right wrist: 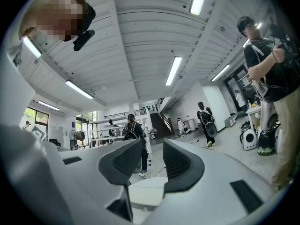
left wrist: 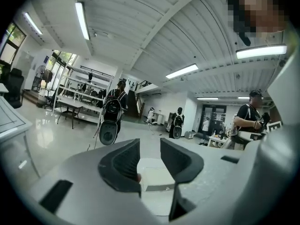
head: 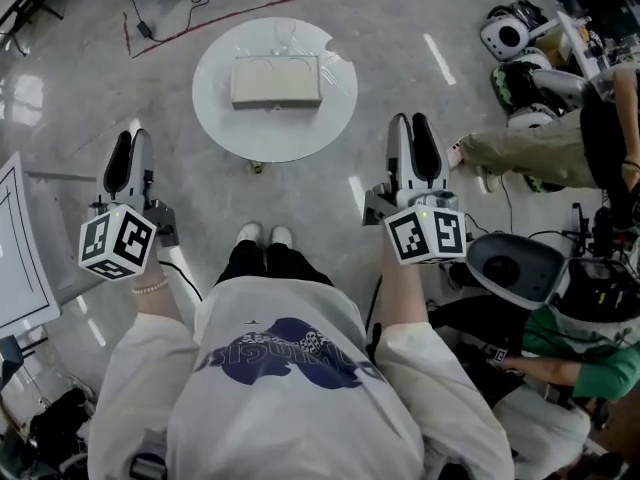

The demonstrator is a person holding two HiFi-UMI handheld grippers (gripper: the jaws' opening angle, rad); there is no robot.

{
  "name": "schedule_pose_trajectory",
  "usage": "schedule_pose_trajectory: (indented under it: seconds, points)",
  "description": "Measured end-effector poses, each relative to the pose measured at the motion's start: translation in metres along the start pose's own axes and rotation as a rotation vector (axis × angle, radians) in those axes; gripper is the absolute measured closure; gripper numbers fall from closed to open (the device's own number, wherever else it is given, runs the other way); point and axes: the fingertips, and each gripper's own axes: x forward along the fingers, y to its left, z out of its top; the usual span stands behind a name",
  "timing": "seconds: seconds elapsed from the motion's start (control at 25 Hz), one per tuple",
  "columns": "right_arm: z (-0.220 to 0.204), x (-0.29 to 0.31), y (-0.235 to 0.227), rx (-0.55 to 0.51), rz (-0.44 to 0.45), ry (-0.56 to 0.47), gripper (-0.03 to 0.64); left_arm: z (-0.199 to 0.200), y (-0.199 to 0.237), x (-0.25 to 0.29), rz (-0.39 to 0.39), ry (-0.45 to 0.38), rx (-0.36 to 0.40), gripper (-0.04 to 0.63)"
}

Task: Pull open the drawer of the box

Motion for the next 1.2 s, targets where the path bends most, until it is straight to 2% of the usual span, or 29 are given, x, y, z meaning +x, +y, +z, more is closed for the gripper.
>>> schedule_pose_trajectory:
  seconds: [0.12,0.4,0.68,0.92,1.2]
  points:
    - [-0.002,0.011,-0.001,-0.009,0.027,0.002,0.472,-0.002,0.001,0.000,0.022,0.003,0.008,0.449]
    - [-0.017,0.049,0.006,0.011,0.070,0.041,0.466,-0.002,0.015,0.011,0.064,0.047,0.010,0.442]
    - [-0.043,0.101,0.011,0.019,0.050,0.082,0.466,-0.019,0.041,0.066,0.048,0.128,0.017,0.442]
    - [-0.065,0.142,0.015,0.007,-0.014,0.123,0.466,-0.054,0.052,0.138,-0.044,0.268,0.013,0.442]
    - [-0.094,0.175,0.016,0.006,-0.102,0.174,0.466,-0.130,0.039,0.209,-0.196,0.508,0.015,0.442]
